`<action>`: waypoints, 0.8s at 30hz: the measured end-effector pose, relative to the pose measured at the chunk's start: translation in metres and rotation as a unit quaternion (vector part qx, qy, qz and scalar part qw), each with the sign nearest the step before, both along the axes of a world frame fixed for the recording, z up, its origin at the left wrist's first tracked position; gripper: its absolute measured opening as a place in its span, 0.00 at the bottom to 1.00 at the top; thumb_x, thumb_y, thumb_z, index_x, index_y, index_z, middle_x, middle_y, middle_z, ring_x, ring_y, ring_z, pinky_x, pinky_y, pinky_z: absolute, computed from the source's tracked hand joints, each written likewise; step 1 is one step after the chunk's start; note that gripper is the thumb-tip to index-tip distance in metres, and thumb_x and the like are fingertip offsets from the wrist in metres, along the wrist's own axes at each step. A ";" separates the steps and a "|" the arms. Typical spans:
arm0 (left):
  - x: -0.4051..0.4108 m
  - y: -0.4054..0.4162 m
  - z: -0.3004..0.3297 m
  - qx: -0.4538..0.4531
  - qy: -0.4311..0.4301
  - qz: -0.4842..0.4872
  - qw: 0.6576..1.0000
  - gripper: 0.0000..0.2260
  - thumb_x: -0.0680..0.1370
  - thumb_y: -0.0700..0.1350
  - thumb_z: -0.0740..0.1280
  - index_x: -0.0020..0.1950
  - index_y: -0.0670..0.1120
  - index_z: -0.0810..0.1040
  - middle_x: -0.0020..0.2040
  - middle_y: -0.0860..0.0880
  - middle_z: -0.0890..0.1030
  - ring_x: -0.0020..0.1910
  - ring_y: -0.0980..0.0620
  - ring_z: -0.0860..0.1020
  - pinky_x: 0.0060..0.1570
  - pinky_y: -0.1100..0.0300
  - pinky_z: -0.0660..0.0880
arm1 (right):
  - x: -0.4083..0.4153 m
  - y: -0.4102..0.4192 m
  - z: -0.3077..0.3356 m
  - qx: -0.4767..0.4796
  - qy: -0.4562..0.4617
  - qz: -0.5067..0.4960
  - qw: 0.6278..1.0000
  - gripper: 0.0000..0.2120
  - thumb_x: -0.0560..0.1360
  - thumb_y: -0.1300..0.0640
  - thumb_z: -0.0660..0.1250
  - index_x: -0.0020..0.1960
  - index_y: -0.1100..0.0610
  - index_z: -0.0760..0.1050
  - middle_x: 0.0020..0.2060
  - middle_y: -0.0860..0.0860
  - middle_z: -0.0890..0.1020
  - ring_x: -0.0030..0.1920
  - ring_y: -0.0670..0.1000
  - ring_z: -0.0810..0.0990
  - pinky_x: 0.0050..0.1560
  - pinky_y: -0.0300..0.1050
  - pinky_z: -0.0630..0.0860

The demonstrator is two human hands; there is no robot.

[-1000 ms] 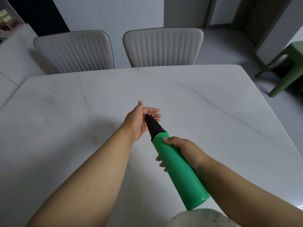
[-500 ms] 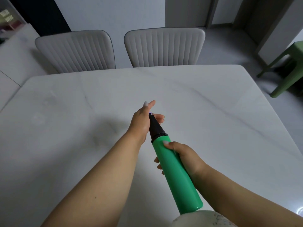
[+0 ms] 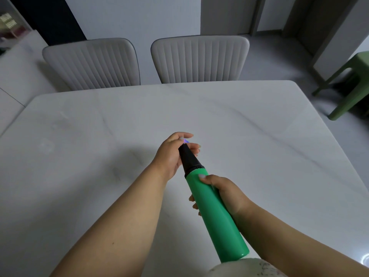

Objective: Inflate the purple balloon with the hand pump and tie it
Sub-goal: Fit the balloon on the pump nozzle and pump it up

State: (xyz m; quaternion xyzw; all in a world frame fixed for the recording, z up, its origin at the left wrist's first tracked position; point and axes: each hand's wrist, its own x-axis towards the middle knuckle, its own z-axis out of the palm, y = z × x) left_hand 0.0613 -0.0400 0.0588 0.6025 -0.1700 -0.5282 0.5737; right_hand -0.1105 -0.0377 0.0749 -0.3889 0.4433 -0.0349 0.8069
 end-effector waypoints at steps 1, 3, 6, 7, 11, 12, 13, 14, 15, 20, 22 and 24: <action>-0.003 0.001 -0.002 0.000 0.010 0.007 1.000 0.14 0.83 0.39 0.51 0.53 0.42 0.77 0.51 0.38 0.81 0.46 0.42 0.81 0.54 0.50 0.78 | 0.000 0.000 -0.001 -0.011 0.004 -0.001 1.000 0.17 0.75 0.51 0.63 0.55 0.63 0.77 0.41 0.61 0.85 0.37 0.57 0.83 0.36 0.46 0.79; -0.009 0.001 -0.005 -0.012 0.033 0.033 0.999 0.15 0.83 0.39 0.51 0.51 0.41 0.78 0.56 0.41 0.79 0.49 0.43 0.81 0.54 0.52 0.78 | -0.001 0.001 -0.003 -0.047 0.013 0.007 0.999 0.15 0.76 0.51 0.63 0.53 0.62 0.77 0.41 0.61 0.85 0.38 0.57 0.83 0.39 0.48 0.80; -0.016 0.000 -0.008 -0.026 0.063 0.061 0.996 0.15 0.83 0.38 0.50 0.51 0.40 0.77 0.54 0.40 0.78 0.48 0.43 0.82 0.54 0.52 0.78 | -0.002 0.003 -0.006 -0.084 0.021 0.008 0.996 0.13 0.77 0.52 0.63 0.51 0.61 0.78 0.41 0.62 0.85 0.38 0.58 0.83 0.41 0.49 0.80; -0.019 0.001 -0.008 -0.024 0.071 0.067 0.995 0.15 0.83 0.38 0.50 0.52 0.40 0.77 0.50 0.40 0.78 0.45 0.43 0.82 0.51 0.51 0.79 | -0.003 0.004 -0.006 -0.085 0.022 0.004 0.996 0.12 0.76 0.53 0.63 0.51 0.61 0.78 0.41 0.62 0.85 0.38 0.58 0.83 0.40 0.49 0.80; -0.025 0.004 -0.008 -0.005 0.082 0.094 0.992 0.13 0.82 0.40 0.52 0.51 0.41 0.77 0.39 0.43 0.74 0.29 0.46 0.78 0.35 0.55 0.78 | -0.002 0.005 -0.008 -0.064 0.022 -0.007 0.998 0.12 0.76 0.54 0.63 0.50 0.63 0.79 0.39 0.62 0.85 0.37 0.59 0.83 0.39 0.49 0.79; -0.027 0.004 -0.009 -0.005 0.080 0.099 0.992 0.13 0.82 0.40 0.53 0.50 0.41 0.77 0.38 0.44 0.73 0.27 0.47 0.75 0.33 0.56 0.77 | -0.001 0.006 -0.008 -0.059 0.021 -0.008 0.998 0.13 0.76 0.54 0.63 0.50 0.63 0.79 0.39 0.62 0.85 0.37 0.59 0.83 0.38 0.49 0.79; -0.028 0.004 -0.009 -0.006 0.075 0.104 0.992 0.12 0.82 0.40 0.53 0.50 0.42 0.76 0.37 0.44 0.72 0.26 0.48 0.74 0.32 0.57 0.76 | 0.000 0.006 -0.008 -0.056 0.021 -0.010 0.998 0.13 0.76 0.54 0.63 0.50 0.63 0.79 0.39 0.62 0.85 0.37 0.59 0.83 0.38 0.49 0.80; -0.029 0.003 -0.010 -0.007 0.067 0.109 0.992 0.12 0.82 0.41 0.53 0.50 0.42 0.76 0.35 0.45 0.71 0.25 0.49 0.73 0.30 0.57 0.75 | 0.001 0.006 -0.008 -0.055 0.021 -0.012 0.998 0.13 0.75 0.54 0.64 0.50 0.63 0.79 0.38 0.62 0.85 0.37 0.59 0.83 0.38 0.49 0.80; -0.029 0.002 -0.010 -0.009 0.061 0.114 0.992 0.12 0.83 0.42 0.53 0.51 0.42 0.75 0.34 0.46 0.71 0.25 0.50 0.72 0.29 0.58 0.75 | 0.002 0.006 -0.008 -0.055 0.021 -0.013 0.998 0.12 0.75 0.54 0.64 0.50 0.63 0.79 0.38 0.62 0.85 0.36 0.59 0.83 0.38 0.48 0.80; -0.027 -0.003 -0.008 -0.002 0.064 0.136 0.989 0.10 0.80 0.38 0.53 0.54 0.48 0.71 0.37 0.44 0.72 0.23 0.50 0.72 0.28 0.58 0.74 | 0.006 0.008 -0.008 -0.055 0.020 -0.031 0.998 0.13 0.75 0.55 0.64 0.50 0.64 0.79 0.38 0.63 0.85 0.35 0.58 0.83 0.35 0.47 0.80; -0.027 -0.003 -0.007 0.015 0.075 0.148 0.986 0.11 0.79 0.38 0.55 0.57 0.52 0.67 0.41 0.43 0.76 0.25 0.48 0.73 0.30 0.57 0.76 | 0.008 0.009 -0.009 -0.041 0.023 -0.036 0.998 0.14 0.75 0.54 0.64 0.51 0.64 0.78 0.39 0.63 0.85 0.35 0.58 0.83 0.36 0.47 0.80; -0.027 -0.004 -0.010 0.038 0.094 0.168 0.981 0.12 0.80 0.39 0.57 0.62 0.50 0.64 0.45 0.41 0.79 0.26 0.46 0.77 0.33 0.57 0.78 | 0.008 0.008 -0.011 -0.032 0.030 -0.033 0.999 0.15 0.75 0.53 0.64 0.52 0.64 0.78 0.39 0.62 0.85 0.36 0.58 0.83 0.38 0.48 0.80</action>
